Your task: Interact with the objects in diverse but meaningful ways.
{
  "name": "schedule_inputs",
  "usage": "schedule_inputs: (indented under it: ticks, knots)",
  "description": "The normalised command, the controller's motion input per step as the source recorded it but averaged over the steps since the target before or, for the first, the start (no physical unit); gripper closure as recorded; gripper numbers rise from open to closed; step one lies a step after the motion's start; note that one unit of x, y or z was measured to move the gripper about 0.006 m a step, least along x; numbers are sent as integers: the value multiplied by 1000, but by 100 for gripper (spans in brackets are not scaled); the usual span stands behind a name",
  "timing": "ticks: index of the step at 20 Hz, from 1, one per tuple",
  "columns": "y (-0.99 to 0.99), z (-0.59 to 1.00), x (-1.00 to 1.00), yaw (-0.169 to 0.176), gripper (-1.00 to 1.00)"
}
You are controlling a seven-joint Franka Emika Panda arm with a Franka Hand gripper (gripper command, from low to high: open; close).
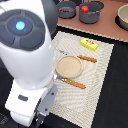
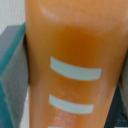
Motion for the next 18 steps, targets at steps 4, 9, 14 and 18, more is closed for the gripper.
schedule_inputs:
  ticks: [4,9,14,18]
  knots:
    - [457,-214,-258,0,100]
    - [421,-90,-290,8,100]
    - [235,75,-173,0,-100]
    - [298,717,-96,0,-100]
